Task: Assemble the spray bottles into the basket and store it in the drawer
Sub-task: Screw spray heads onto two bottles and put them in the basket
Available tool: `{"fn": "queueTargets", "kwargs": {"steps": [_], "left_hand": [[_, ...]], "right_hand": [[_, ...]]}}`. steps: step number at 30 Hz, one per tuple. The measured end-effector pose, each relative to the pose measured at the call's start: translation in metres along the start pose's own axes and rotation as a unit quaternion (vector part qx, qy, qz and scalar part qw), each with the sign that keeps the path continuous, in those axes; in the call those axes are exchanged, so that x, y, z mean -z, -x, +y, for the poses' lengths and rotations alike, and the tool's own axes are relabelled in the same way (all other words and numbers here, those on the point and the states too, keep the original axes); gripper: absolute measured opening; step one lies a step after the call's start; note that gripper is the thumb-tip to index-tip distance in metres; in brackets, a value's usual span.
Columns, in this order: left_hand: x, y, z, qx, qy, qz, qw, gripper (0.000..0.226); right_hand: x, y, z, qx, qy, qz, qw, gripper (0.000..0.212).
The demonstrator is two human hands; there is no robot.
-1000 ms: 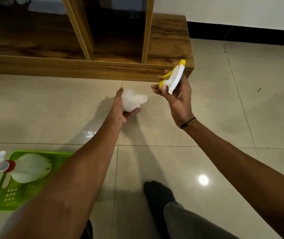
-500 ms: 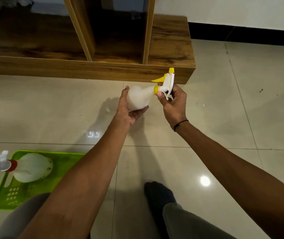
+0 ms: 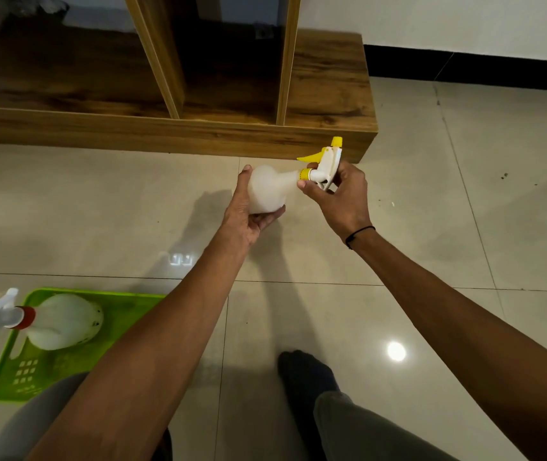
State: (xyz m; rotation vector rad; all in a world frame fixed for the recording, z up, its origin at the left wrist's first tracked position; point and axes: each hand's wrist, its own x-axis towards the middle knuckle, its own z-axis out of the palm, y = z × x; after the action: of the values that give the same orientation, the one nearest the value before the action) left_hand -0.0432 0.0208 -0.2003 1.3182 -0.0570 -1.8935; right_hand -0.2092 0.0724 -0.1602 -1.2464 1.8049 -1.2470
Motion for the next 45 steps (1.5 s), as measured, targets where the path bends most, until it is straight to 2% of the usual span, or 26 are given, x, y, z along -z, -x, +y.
{"fn": "queueTargets", "kwargs": {"steps": [4,7,9,11,13,16,19,21,23,27,29,31,32,34,36,38,40,42,44,45], "left_hand": [[0.010,0.001,0.002,-0.002,-0.009,-0.001,1.000,0.057],[0.016,0.004,0.004,-0.006,-0.020,-0.005,1.000,0.058],[0.018,0.006,0.006,-0.011,-0.019,-0.013,1.000,0.058],[0.019,0.008,0.007,-0.019,-0.006,-0.030,0.999,0.059],[0.020,0.009,0.007,-0.031,0.034,-0.058,0.997,0.061],[0.026,0.011,0.007,-0.050,0.064,-0.157,0.984,0.072],[0.038,0.010,0.013,-0.025,-0.012,-0.233,0.972,0.082],[0.047,0.006,0.023,-0.008,-0.081,-0.276,0.958,0.088],[0.057,-0.001,0.032,-0.023,-0.165,-0.299,0.940,0.086],[0.060,-0.007,0.040,-0.122,-0.332,-0.249,0.902,0.098],[0.057,-0.005,0.034,-0.220,-0.396,-0.232,0.861,0.101],[0.056,-0.005,0.027,-0.286,-0.430,-0.229,0.825,0.104],[0.057,-0.006,0.025,-0.288,-0.435,-0.239,0.819,0.107],[0.061,-0.004,0.027,-0.220,-0.422,-0.271,0.836,0.114],[0.063,0.000,0.039,-0.101,-0.397,-0.283,0.867,0.099],[0.059,0.001,0.050,-0.024,-0.412,-0.263,0.872,0.090],[0.057,0.000,0.053,-0.012,-0.431,-0.227,0.873,0.092],[0.057,-0.002,0.050,-0.013,-0.407,-0.211,0.889,0.072],[0.063,-0.005,0.051,-0.012,-0.367,-0.251,0.896,0.053],[0.066,-0.006,0.053,-0.021,-0.360,-0.282,0.889,0.055]], "right_hand": [[0.002,0.001,0.003,-0.009,-0.009,-0.033,0.999,0.037],[0.007,0.001,0.007,0.022,-0.016,-0.081,0.996,0.027],[0.007,0.002,0.008,0.030,-0.016,-0.084,0.996,0.027],[0.003,0.003,0.009,-0.007,-0.041,-0.050,0.998,0.027],[-0.002,0.005,0.008,-0.064,-0.113,-0.022,0.991,0.034],[-0.007,0.006,0.002,-0.156,-0.233,-0.011,0.960,0.031],[-0.001,0.006,-0.001,-0.226,-0.327,-0.026,0.917,0.023],[0.008,0.003,0.002,-0.240,-0.342,-0.041,0.908,0.022],[0.016,0.001,0.006,-0.242,-0.328,-0.071,0.911,0.022],[0.017,0.002,0.010,-0.252,-0.279,-0.096,0.922,0.017],[0.011,0.004,0.011,-0.258,-0.276,-0.082,0.922,0.019],[0.006,0.004,0.013,-0.258,-0.289,-0.072,0.919,0.020],[0.005,0.004,0.015,-0.254,-0.298,-0.069,0.918,0.020],[0.007,0.002,0.019,-0.238,-0.310,-0.067,0.918,0.023],[0.010,0.001,0.022,-0.212,-0.314,-0.078,0.922,0.026],[0.011,0.001,0.024,-0.179,-0.307,-0.100,0.929,0.025],[0.010,0.003,0.025,-0.151,-0.293,-0.119,0.936,0.023],[0.009,0.004,0.026,-0.142,-0.283,-0.122,0.941,0.023],[0.012,0.002,0.027,-0.154,-0.276,-0.117,0.941,0.026],[0.014,0.002,0.028,-0.162,-0.274,-0.115,0.941,0.029]]}}
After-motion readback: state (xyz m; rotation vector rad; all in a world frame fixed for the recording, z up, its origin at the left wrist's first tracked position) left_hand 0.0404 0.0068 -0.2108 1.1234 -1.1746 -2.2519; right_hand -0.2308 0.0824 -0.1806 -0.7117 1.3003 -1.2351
